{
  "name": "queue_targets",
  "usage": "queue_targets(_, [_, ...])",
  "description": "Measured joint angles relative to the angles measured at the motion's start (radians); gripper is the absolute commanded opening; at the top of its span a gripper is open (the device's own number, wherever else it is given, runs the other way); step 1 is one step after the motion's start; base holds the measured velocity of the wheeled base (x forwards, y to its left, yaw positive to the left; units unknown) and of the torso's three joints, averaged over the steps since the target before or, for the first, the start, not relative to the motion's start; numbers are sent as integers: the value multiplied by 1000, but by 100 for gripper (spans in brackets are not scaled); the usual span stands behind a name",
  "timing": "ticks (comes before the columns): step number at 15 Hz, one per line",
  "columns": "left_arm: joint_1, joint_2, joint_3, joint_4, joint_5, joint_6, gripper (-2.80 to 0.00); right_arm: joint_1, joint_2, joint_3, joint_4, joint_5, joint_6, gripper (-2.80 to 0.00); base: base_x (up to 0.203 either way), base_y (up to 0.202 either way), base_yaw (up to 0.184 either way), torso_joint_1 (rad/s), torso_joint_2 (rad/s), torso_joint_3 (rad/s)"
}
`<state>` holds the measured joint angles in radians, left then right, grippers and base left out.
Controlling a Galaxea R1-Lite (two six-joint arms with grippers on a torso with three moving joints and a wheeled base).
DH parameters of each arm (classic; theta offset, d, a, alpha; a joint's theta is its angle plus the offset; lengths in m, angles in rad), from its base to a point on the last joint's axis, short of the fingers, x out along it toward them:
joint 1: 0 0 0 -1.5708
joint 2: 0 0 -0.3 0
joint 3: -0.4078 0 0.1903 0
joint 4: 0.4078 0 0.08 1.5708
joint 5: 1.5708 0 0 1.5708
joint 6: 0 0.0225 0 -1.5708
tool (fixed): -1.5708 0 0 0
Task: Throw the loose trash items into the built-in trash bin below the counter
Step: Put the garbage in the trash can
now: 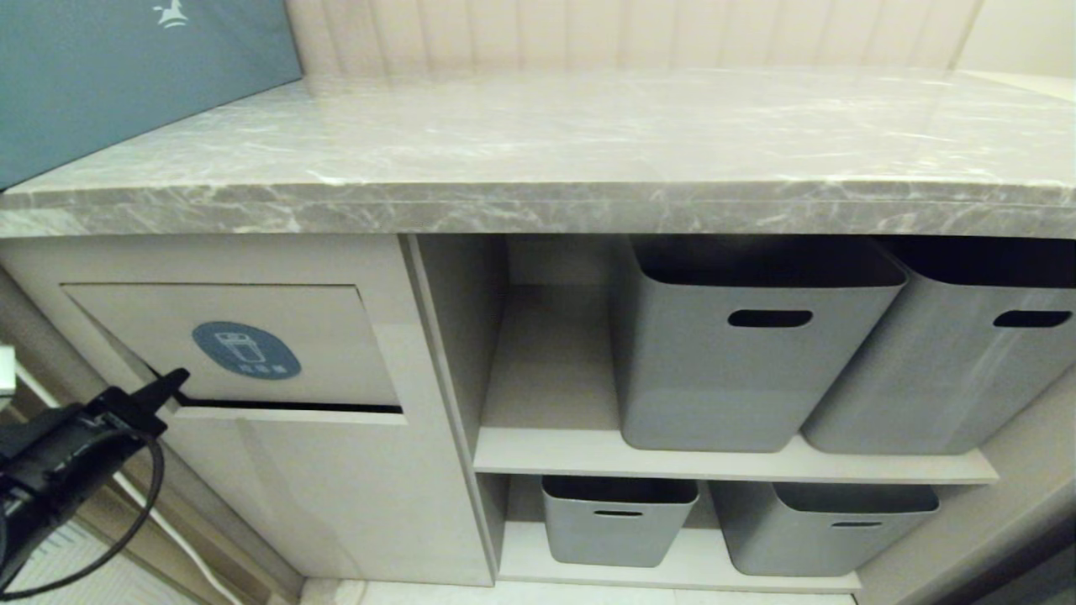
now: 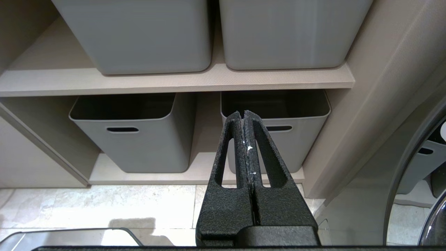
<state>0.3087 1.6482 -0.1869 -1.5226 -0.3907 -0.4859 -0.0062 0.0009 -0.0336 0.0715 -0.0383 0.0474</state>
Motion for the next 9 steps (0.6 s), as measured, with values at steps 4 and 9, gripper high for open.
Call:
queue_targets(4, [-1,-291,11,83,-33,0,-280,0,0,0,0,0,0,-280,0,0,0,0,0,0])
queue_targets(9, [-62,-693,7,462,-68,33,-280,0,0,0,0,0,0,-280,0,0,0,0,0,0])
